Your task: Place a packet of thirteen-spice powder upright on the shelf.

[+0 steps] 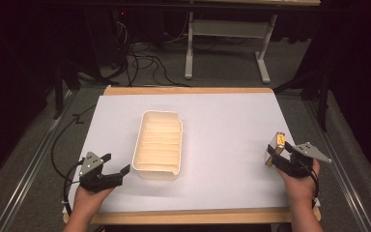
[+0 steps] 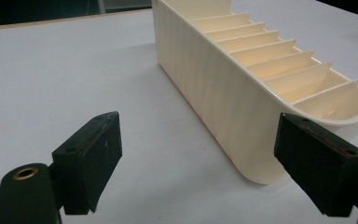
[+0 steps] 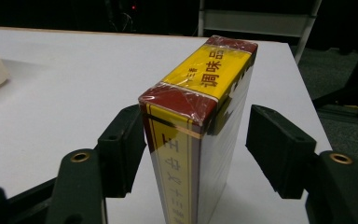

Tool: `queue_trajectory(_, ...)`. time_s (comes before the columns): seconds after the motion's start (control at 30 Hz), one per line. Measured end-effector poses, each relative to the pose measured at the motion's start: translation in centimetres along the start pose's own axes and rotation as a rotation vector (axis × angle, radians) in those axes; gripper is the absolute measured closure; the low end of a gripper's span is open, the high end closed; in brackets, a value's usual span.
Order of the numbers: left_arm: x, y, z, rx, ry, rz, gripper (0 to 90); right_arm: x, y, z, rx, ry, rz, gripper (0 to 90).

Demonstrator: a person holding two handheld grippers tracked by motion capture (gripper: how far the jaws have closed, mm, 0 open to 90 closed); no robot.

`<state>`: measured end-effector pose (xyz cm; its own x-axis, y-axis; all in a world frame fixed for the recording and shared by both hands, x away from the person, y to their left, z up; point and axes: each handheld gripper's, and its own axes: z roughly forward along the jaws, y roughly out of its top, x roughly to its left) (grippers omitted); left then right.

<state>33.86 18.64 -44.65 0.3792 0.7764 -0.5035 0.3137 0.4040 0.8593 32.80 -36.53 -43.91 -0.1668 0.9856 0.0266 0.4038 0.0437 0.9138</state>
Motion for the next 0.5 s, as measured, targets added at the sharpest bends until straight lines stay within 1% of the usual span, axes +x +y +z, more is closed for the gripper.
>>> queue_trajectory(0.13, -0.04, 0.02, -0.36, -0.002, 0.0, 0.01, 15.5, 0.03, -0.01, -0.03, -0.001, -0.006, 0.009, 43.0)
queue_trajectory(0.2, 0.04, 0.15, -0.48, -0.008, 0.001, 0.002, 15.6, -0.02, -0.04, 0.18, 0.005, -0.005, 0.011, 46.9)
queue_trajectory(0.27, 0.13, 0.27, -0.62, -0.011, 0.003, 0.0, 15.6, -0.07, -0.06, 0.31, 0.012, -0.008, 0.026, 49.3)
queue_trajectory(0.3, 0.15, 0.31, -0.67, -0.014, 0.002, -0.001, 15.6, -0.13, -0.05, 0.25, 0.011, -0.008, 0.024, 53.9)
queue_trajectory(0.33, 0.16, 0.34, -0.72, -0.016, 0.002, -0.002, 15.6, -0.14, -0.03, 0.14, 0.007, -0.013, 0.029, 58.6)
queue_trajectory(0.37, 0.17, 0.34, -0.73, -0.016, 0.002, -0.001, 15.6, -0.17, -0.02, 0.04, 0.003, -0.021, 0.024, 61.3)
queue_trajectory(0.47, 0.19, 0.3, -0.63, -0.012, 0.004, -0.001, 15.6, -0.37, 0.01, -0.17, 0.004, -0.055, 0.034, 66.5)
queue_trajectory(0.5, 0.16, 0.28, -0.6, -0.011, 0.003, -0.001, 15.6, -0.47, 0.01, -0.19, 0.002, -0.059, 0.035, 67.3)
